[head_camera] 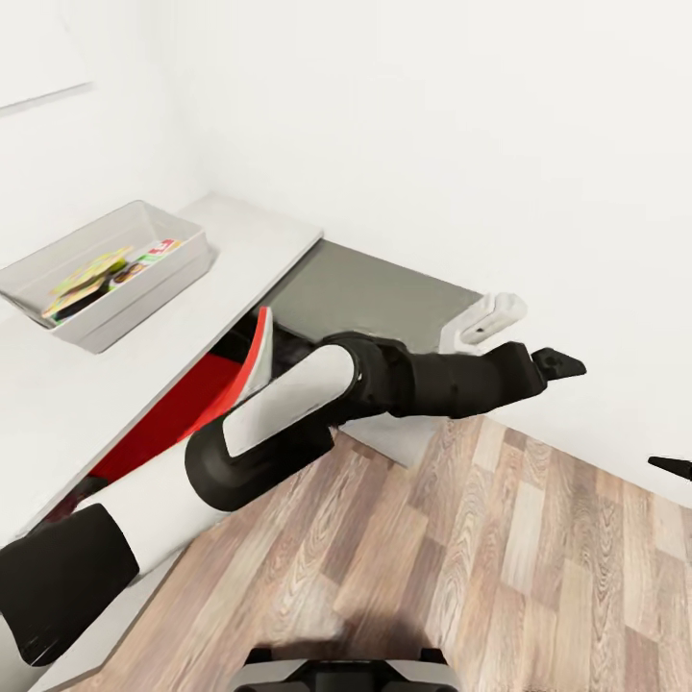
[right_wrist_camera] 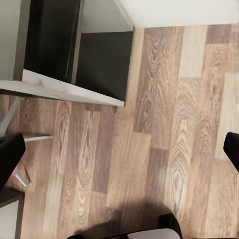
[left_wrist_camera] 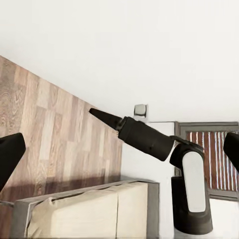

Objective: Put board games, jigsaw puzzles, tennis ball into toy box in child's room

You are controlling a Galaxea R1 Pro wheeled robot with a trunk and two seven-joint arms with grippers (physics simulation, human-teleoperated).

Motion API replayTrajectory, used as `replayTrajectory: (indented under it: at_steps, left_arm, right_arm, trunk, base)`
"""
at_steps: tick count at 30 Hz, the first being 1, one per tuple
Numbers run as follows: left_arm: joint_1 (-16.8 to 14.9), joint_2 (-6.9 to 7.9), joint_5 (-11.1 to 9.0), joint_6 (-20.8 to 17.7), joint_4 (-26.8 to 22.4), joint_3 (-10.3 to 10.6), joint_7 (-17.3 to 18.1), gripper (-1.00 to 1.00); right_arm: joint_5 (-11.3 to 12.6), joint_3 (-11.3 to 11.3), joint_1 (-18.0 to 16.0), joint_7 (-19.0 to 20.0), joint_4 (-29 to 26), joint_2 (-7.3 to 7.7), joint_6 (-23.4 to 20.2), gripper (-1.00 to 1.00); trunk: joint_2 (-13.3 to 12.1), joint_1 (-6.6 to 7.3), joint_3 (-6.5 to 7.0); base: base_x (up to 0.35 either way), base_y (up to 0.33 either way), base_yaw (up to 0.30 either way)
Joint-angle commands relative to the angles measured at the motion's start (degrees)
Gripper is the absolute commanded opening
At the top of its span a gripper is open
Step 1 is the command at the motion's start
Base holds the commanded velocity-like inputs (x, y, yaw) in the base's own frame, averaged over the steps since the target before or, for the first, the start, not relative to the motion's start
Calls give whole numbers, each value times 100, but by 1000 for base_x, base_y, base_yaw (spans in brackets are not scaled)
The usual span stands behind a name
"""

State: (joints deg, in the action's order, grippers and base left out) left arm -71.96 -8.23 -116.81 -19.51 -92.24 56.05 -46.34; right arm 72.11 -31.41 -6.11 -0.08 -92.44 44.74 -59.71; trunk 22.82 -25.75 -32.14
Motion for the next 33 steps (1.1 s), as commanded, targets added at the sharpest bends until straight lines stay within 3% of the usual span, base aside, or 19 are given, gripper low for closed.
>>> replayTrajectory:
  at_steps: [1,2,6,7,9,13,22,29,30,33]
  left_arm:
    - [111,12,137,-11,-4,39,67,100]
    - [111,12,137,-11,-4,39,67,100]
    - [412,4,805,-24,-4,137,497,100]
    - [412,4,805,-24,-4,137,497,100]
    - [470,-16,1006,-33,-1,158,683,100]
    - [481,-34,1180,-42,2,173,850,100]
    - [514,-52,1311,-47,4,202,962,100]
    - [792,-34,1418,-33,4,363,831,100]
    - [1055,-7,1505,-26,6,437,702,100]
    - [1494,38,1849,-23,10,469,545,100]
  right_arm:
    - [-57,8,-18,6,-1,-22,-29,100]
    - [-57,8,-18,6,-1,-22,-29,100]
    - [-186,37,-48,28,-2,-81,-29,100]
    - [-186,37,-48,28,-2,-81,-29,100]
    - [-219,49,-58,33,-2,-96,-29,100]
    - [-247,61,-66,42,-2,-109,-29,100]
    - [-267,136,-72,49,-2,-135,-29,100]
    - [-281,551,-120,51,-2,-297,-29,100]
    - [-304,802,-221,46,-2,-434,-29,100]
    - [-339,1125,-392,28,-2,-654,-29,100]
  trunk:
    - [10,-3,0]
    - [10,-3,8]
    - [10,-3,38]
    - [10,-3,45]
    - [10,-3,60]
    - [10,-3,90]
    - [10,-3,158]
    - [10,-3,211]
    - [10,-3,218]
    - [10,-3,241]
  base:
    - [-11,0,-195]
    - [-11,0,-195]
    - [-6,0,-195]
    - [-4,0,-195]
    - [-3,0,-195]
    - [-2,0,-195]
    - [-1,0,-195]
    - [0,0,-195]
    - [0,0,-195]
    - [0,0,-189]
